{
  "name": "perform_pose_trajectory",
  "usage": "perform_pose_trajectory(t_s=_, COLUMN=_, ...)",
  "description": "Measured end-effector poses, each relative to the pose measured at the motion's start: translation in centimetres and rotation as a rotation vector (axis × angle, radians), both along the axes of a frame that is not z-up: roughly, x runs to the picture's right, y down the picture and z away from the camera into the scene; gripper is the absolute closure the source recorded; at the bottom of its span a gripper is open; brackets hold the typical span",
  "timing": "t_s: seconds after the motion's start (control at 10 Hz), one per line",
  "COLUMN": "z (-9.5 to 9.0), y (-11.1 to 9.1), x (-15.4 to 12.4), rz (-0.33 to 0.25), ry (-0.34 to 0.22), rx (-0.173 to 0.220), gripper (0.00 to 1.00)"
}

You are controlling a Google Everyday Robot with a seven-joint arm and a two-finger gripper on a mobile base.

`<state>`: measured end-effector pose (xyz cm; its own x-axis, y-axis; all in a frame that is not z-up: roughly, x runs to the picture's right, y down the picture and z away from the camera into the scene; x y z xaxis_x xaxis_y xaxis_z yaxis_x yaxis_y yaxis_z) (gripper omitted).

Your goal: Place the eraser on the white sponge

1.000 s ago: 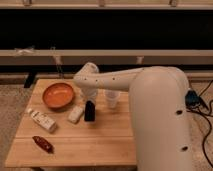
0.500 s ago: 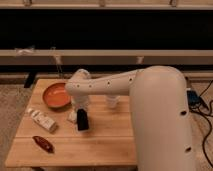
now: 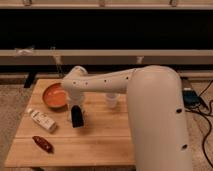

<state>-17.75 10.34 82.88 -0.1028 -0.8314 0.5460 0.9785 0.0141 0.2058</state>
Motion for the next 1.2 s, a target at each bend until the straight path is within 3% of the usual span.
perform_pose_trajectory(t_s=0.2, z=0.3, y=-0.2, x=-1.0, rz=-0.002, ry=-0.016, rx=0.005, gripper=0.99)
perform_pose_trajectory(t_s=0.3, z=0.7, y=-0.4, x=-1.0, rz=0.003, ry=-0.015, rx=0.009, gripper=0.95)
perform_pose_trajectory(t_s=1.0, z=2.8, y=-1.1, x=-2.0, rz=0.019, ry=-0.010, rx=0.044, gripper=0.24)
perform_pose_trajectory(t_s=1.2, z=3.4, y=-1.2, x=-1.8, rz=0.021, ry=0.002, rx=0.056, gripper=0.20)
